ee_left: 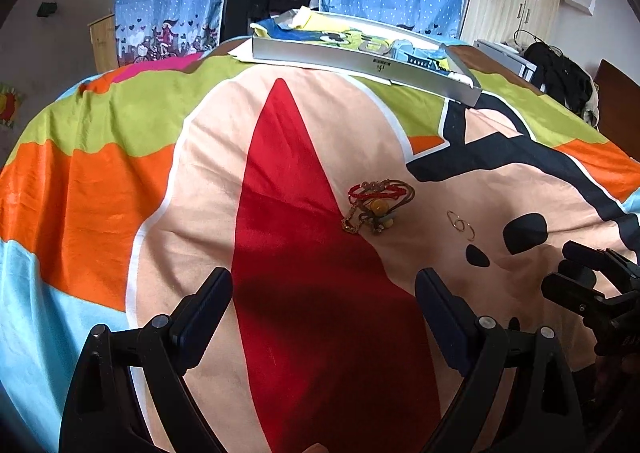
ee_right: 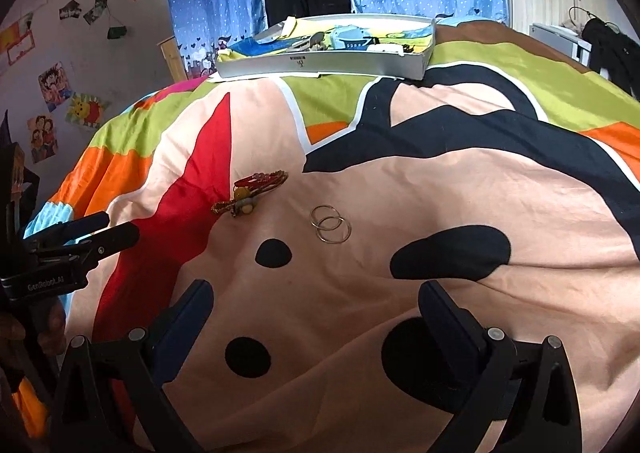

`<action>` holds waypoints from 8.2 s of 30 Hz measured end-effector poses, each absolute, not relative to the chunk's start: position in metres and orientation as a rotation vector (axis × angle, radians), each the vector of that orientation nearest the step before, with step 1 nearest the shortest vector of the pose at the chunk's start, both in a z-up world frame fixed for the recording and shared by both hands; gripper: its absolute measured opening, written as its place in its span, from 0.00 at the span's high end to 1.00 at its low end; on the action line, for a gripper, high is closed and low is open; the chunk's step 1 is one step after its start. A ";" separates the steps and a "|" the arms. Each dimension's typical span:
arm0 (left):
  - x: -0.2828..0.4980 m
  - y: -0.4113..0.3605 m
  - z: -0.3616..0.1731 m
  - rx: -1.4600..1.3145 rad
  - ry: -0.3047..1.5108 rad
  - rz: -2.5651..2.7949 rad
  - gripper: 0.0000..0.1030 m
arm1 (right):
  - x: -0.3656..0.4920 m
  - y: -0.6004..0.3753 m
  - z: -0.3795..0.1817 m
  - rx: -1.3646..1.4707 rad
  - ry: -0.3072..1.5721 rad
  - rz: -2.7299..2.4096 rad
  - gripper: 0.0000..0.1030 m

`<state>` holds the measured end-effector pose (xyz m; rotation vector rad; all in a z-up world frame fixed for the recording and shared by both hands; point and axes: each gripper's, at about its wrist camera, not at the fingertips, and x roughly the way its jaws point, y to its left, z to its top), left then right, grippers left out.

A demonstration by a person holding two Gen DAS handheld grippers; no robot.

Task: Organize jewelry
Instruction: 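Grasp the red cord bracelets with the left tool while the right tool grasps the hoops, then drop the red bracelets into the box with the left tool while the right tool drops the hoops, then withdraw both tools from the box back over the gold chain bracelet, then grasp the gold chain bracelet with the left tool and carry it to the box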

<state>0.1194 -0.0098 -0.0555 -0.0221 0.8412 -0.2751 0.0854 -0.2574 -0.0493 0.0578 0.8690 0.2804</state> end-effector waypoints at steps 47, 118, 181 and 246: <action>0.310 -0.004 -0.111 -0.301 1.222 -0.565 0.70 | 0.180 -0.262 -0.108 0.149 0.982 0.386 0.59; 0.368 -0.056 0.034 -0.079 0.651 -0.456 0.99 | 0.318 -0.264 0.030 0.126 0.536 0.413 0.72; 0.140 -0.043 0.075 -0.117 0.411 -0.285 0.06 | 0.113 -0.286 0.070 0.076 0.433 0.199 0.00; 0.143 -0.006 -0.073 0.147 0.886 -0.222 0.06 | 0.107 -0.251 -0.038 0.014 0.771 0.251 0.00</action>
